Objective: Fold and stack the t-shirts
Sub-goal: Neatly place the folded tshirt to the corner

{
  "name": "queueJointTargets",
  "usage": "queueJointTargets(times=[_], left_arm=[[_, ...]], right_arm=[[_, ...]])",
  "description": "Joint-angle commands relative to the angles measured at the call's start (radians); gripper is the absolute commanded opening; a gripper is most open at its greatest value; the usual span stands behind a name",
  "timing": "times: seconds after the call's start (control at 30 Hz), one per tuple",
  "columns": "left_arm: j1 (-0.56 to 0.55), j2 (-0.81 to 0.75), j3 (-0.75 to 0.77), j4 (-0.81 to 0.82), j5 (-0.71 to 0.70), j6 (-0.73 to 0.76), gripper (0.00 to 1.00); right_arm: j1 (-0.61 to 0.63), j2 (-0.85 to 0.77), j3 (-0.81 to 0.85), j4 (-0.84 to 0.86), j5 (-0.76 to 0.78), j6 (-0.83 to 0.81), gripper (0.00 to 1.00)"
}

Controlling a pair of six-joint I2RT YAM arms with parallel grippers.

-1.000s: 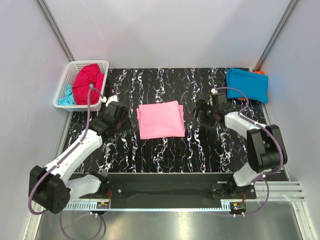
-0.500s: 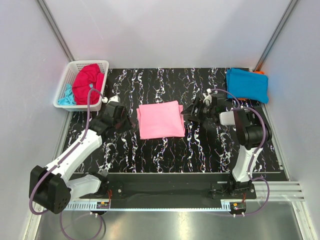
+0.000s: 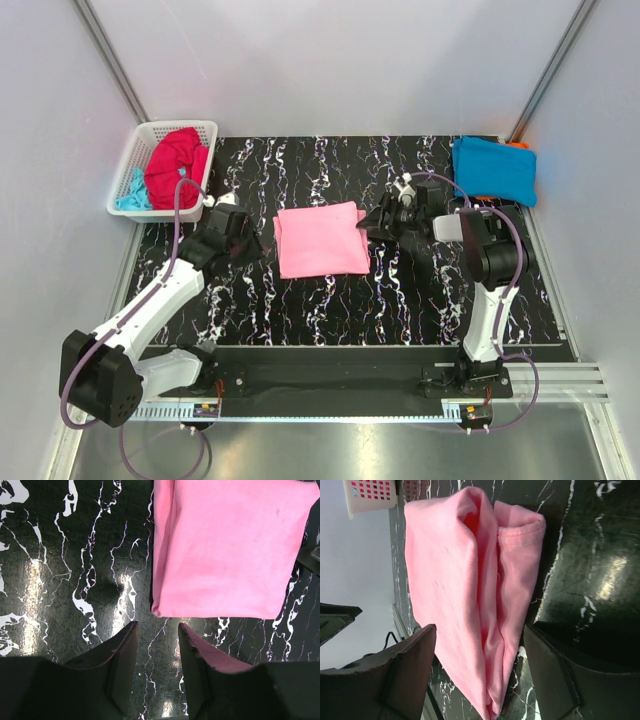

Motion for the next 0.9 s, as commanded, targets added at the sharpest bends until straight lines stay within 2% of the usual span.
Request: queueJointTargets(times=[0.0, 0.1, 0.3, 0.43, 0.47, 0.5, 0.57, 0.67, 0.7, 0.73, 0.87], left_arm=[[0.006, 0.005, -0.001, 0.043, 0.023, 0.013, 0.42], [0.008, 0.0, -0.003, 0.041, 0.022, 0.013, 0.43], [0.011, -0.012, -0.009, 0.043, 0.022, 0.013, 0.43], [0.015, -0.012, -0.005, 0.041, 0.026, 0.015, 0.43], [0.015, -0.013, -0.003, 0.041, 0.028, 0.016, 0.43], [0.017, -0.015, -0.003, 0.041, 0.028, 0.016, 0.43], [0.018, -0.016, -0.005, 0.041, 0.03, 0.019, 0.43], [0.021, -0.018, -0.009, 0.04, 0.034, 0.019, 0.43], [0.021, -0.021, -0.011, 0.041, 0.033, 0.018, 0.43], [0.023, -0.023, -0.014, 0.04, 0.034, 0.016, 0.43], [0.023, -0.038, -0.015, 0.037, 0.033, 0.013, 0.43]], right_arm=[[0.044, 0.019, 0.068, -0.17, 0.002, -0.108, 0.78], [0.087, 0.032, 0.115, -0.268, 0.031, -0.166, 0.77], [0.142, 0.071, 0.163, -0.315, 0.022, -0.182, 0.76], [0.176, 0.102, 0.19, -0.35, 0.065, -0.189, 0.67], [0.184, 0.102, 0.2, -0.351, 0.079, -0.193, 0.63], [0.196, 0.104, 0.206, -0.403, 0.09, -0.2, 0.55], [0.205, 0.104, 0.212, -0.434, 0.136, -0.209, 0.46], [0.22, 0.105, 0.221, -0.465, 0.189, -0.22, 0.24], [0.222, 0.107, 0.226, -0.489, 0.2, -0.228, 0.06], [0.227, 0.107, 0.229, -0.5, 0.231, -0.231, 0.0], [0.237, 0.081, 0.246, -0.584, 0.333, -0.251, 0.0]])
